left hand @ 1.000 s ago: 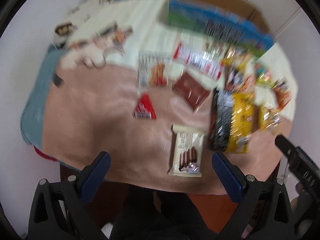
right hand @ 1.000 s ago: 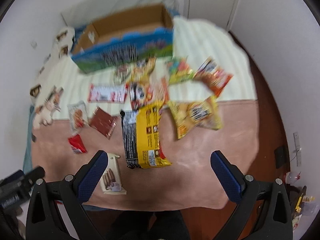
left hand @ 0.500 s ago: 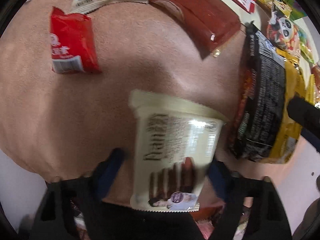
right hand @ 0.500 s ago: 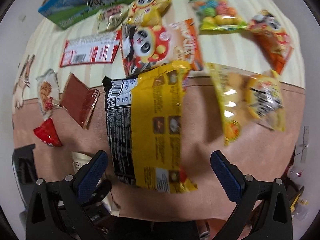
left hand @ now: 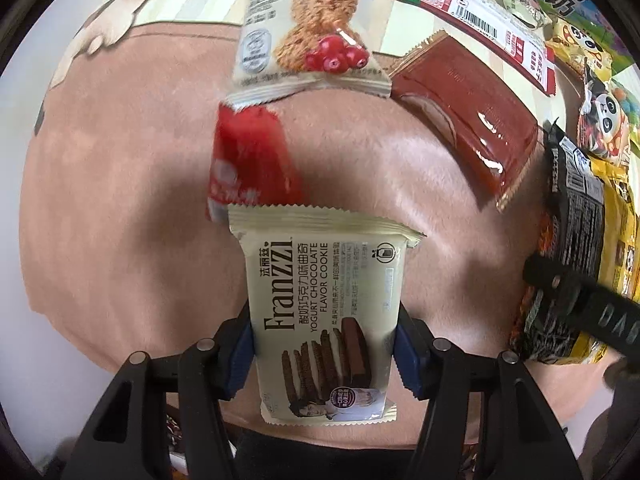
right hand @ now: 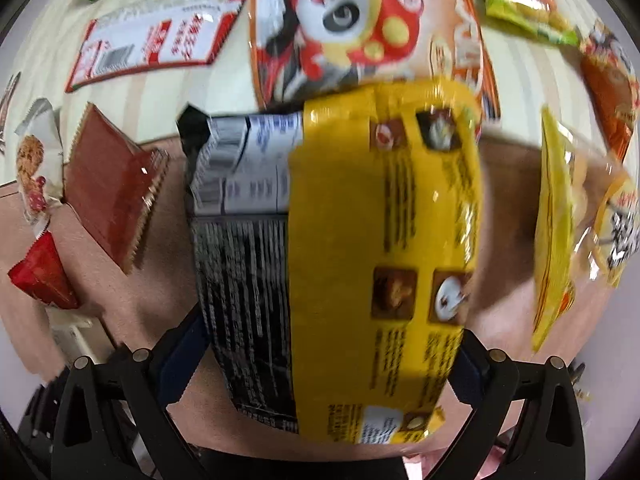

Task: Organize snacks
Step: 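Grasp the white Franzzi cookie pack with left tool while right grasps black-yellow bag, then carry both packs into the cardboard box and open both tools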

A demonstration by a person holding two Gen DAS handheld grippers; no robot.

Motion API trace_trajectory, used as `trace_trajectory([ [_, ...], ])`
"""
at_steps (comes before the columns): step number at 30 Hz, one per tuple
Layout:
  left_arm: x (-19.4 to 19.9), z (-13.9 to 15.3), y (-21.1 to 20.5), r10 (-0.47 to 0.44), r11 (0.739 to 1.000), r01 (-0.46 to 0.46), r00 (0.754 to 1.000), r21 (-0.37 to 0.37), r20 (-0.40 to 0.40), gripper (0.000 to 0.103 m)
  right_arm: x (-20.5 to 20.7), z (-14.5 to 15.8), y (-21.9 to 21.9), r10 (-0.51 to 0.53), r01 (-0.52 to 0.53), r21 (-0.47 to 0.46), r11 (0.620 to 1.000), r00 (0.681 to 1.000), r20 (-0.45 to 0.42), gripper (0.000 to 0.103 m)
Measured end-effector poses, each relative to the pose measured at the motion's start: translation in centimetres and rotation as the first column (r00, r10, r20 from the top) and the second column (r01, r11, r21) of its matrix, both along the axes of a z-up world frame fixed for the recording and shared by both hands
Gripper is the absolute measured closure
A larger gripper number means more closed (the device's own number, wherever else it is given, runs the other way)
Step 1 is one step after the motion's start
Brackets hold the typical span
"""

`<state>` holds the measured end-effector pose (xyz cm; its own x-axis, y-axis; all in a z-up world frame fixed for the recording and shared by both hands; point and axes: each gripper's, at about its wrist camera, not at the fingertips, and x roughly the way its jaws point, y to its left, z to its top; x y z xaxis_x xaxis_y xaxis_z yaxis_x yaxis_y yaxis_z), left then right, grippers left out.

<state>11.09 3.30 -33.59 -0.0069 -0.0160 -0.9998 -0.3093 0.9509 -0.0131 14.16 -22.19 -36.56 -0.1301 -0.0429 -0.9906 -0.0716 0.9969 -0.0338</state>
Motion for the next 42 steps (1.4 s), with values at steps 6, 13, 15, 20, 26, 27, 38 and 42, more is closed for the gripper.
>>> trace_trajectory([
  [6,1.2,1.0,-0.2,-0.088,0.996,0.088,0.996,-0.018,0.009,0.046,-1.9,0.0,0.2,-0.018,0.019,-0.013,1.000,0.998,0.057,0.013],
  [13,2.1,3.7,-0.5,-0.166,0.986,0.167,0.986,-0.010,0.031,0.047,-4.4,2.0,-1.4,-0.080,0.080,0.000,0.997,0.992,0.096,0.014],
  [15,2.4,4.8,-1.0,-0.179,0.984,0.179,0.983,-0.008,0.039,0.047,-5.5,2.5,-1.4,-0.102,0.101,0.018,0.995,0.990,0.096,0.014],
  [20,2.6,10.1,-2.2,-0.202,0.979,0.203,0.976,-0.012,0.079,0.047,-7.9,4.4,-1.8,-0.125,0.115,0.083,0.990,0.983,0.133,0.014],
  [26,5.9,20.4,-1.6,-0.185,0.981,0.193,0.968,-0.034,0.169,0.047,-9.1,9.7,-3.4,-0.156,0.114,0.206,0.972,0.967,0.202,0.014],
  [27,6.6,22.3,-1.3,-0.176,0.982,0.187,0.965,-0.040,0.193,0.047,-9.1,10.7,-3.6,-0.160,0.110,0.229,0.967,0.964,0.213,0.014],
  [38,19.3,25.1,-2.1,-0.175,0.979,0.201,0.902,-0.026,0.395,0.047,-0.9,22.9,-6.7,-0.184,0.026,0.400,0.916,0.914,0.362,0.014],
  [42,25.9,24.6,-2.9,-0.190,0.978,0.208,0.897,-0.001,0.399,0.047,3.8,25.1,-6.8,-0.168,-0.013,0.395,0.919,0.892,0.420,0.014],
])
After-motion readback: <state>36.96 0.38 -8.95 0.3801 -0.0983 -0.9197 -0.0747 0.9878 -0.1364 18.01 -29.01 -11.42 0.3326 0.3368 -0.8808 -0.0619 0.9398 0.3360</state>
